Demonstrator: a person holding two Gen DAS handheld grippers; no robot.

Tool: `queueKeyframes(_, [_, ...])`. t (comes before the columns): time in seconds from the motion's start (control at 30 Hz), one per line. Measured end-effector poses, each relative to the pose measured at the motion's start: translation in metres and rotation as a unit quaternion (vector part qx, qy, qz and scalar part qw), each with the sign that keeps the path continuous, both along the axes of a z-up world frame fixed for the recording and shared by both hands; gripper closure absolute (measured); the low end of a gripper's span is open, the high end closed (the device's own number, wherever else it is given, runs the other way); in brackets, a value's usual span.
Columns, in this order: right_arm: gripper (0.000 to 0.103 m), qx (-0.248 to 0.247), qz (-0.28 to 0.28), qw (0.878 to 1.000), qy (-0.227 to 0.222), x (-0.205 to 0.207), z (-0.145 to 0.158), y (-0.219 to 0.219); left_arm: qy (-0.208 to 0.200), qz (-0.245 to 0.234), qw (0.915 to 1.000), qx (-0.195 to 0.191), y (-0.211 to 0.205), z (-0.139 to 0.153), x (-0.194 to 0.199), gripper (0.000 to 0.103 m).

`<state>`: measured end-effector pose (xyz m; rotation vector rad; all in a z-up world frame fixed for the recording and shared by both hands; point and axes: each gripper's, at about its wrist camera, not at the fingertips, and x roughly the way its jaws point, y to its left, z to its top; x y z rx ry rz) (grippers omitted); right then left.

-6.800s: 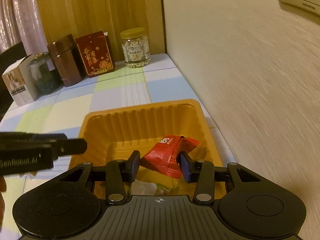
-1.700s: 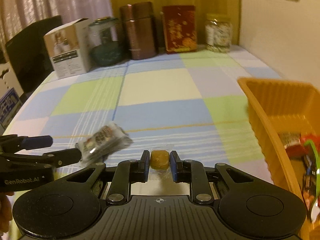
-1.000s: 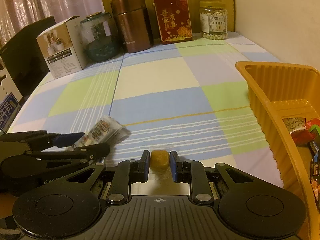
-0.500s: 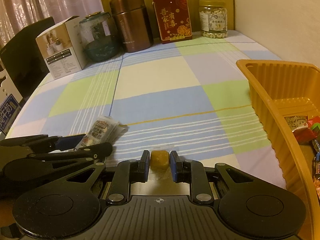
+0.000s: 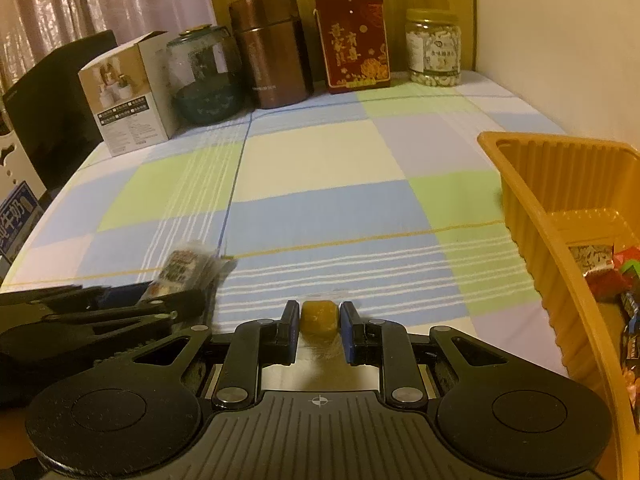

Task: Organize snacks
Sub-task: 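Carry the clear packet and amber candy over the orange tray with both tools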

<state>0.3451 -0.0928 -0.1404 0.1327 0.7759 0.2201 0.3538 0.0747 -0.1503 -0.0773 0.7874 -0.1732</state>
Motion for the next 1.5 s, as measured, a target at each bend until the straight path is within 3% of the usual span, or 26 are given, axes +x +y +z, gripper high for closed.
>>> queueKeyframes(0.27, [0.081,0.002,0.014,1.0,-0.011,-0.017,0.013,-0.003,0.01,0.036,0.9989,-0.027,0.006,0.018,-0.03,0.068])
queueKeyframes(0.73, [0.081,0.001,0.019,0.999,-0.028,-0.097,0.06,-0.024,0.007,0.068,0.996,-0.058,-0.014,0.072,-0.11,0.068])
queueKeyframes(1.17, [0.081,0.017,0.016,0.998,-0.05,-0.172,0.106,-0.046,-0.009,0.072,0.9958,-0.055,-0.039,0.119,-0.195,0.068])
queueKeyframes(1.5, [0.081,0.012,0.008,0.998,-0.065,-0.209,0.12,-0.067,-0.022,0.059,0.9967,-0.052,-0.06,0.138,-0.229,0.068])
